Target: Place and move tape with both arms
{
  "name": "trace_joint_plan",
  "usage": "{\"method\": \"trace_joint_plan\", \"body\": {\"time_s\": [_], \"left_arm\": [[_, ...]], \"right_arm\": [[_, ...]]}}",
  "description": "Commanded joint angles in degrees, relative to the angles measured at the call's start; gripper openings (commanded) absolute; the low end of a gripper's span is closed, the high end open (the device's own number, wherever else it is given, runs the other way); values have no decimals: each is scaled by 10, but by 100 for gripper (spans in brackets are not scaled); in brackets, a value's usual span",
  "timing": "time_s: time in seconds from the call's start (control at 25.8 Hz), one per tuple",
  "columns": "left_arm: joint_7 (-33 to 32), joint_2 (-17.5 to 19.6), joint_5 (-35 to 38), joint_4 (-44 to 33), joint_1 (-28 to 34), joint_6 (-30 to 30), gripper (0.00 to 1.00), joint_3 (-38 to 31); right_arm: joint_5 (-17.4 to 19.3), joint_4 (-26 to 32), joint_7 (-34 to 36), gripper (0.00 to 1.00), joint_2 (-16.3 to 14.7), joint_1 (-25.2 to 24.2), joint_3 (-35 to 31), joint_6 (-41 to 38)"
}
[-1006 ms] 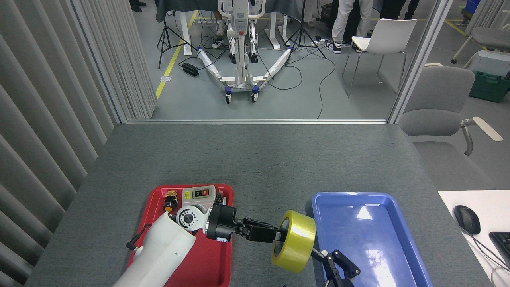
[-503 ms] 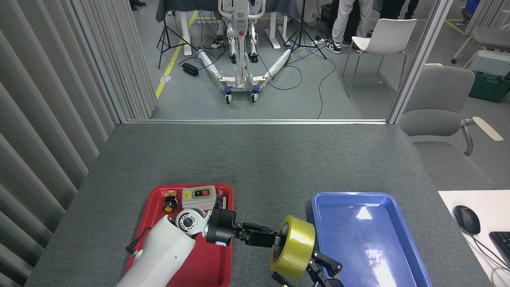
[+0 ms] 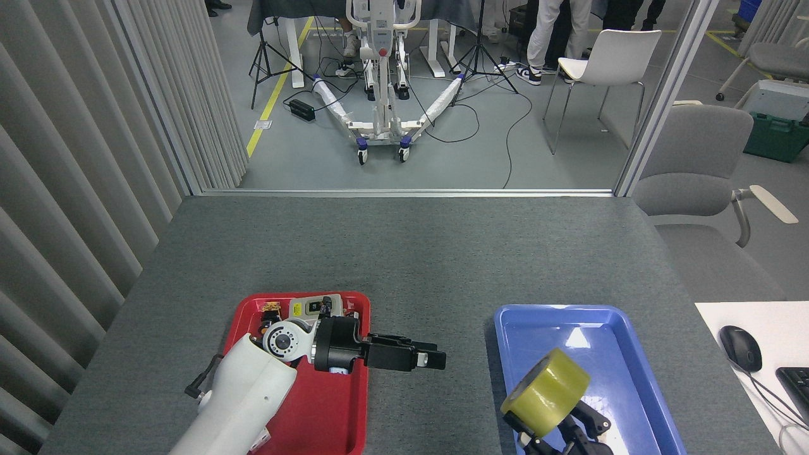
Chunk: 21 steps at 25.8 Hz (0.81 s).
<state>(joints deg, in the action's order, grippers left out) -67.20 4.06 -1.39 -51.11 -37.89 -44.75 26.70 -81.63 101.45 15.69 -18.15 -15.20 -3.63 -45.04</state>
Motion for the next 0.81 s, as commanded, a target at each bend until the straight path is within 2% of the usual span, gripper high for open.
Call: {"method": "trace_joint_plan", "body": {"time_s": [0.0, 0.08, 0.12, 0.19, 0.27, 0.31, 0.39, 0.46, 0.54, 0.66, 0.77], "left_arm": [[26, 32, 3, -40, 5, 48, 99, -22], [107, 54, 19, -47, 14, 66, 99, -44], [161, 66, 54, -46, 15, 66, 99, -54], [286, 90, 172, -55, 15, 70, 99, -82], [442, 126, 291, -103, 19, 84, 98, -92], [523, 145, 339, -139, 31, 113, 98, -92], [650, 183, 408, -214, 72, 228, 99, -89], [707, 208, 424, -280, 98, 361, 99, -60], [732, 238, 429, -320, 120, 462, 99, -17], [785, 259, 439, -341, 174, 538, 99, -5], [807, 257, 529, -359, 229, 580, 99, -11]], "right_arm": [[9, -7, -30, 0, -14, -4, -45, 0], [10, -26, -96, 0, -17, 6, -45, 0], [10, -39, -136, 0, -18, 14, -45, 35], [12, -64, -208, 0, -19, 46, -39, 109], [19, -78, -270, 0, -28, 69, -38, 143], [24, -78, -300, 0, -33, 77, -38, 154], [38, -78, -358, 0, -41, 98, -37, 194], [45, -84, -399, 0, -51, 118, -18, 235], [54, -95, -441, 0, -59, 136, 2, 264], [88, -128, -480, 0, -65, 154, 28, 305], [125, -141, -502, 0, -66, 177, 63, 342]]}}
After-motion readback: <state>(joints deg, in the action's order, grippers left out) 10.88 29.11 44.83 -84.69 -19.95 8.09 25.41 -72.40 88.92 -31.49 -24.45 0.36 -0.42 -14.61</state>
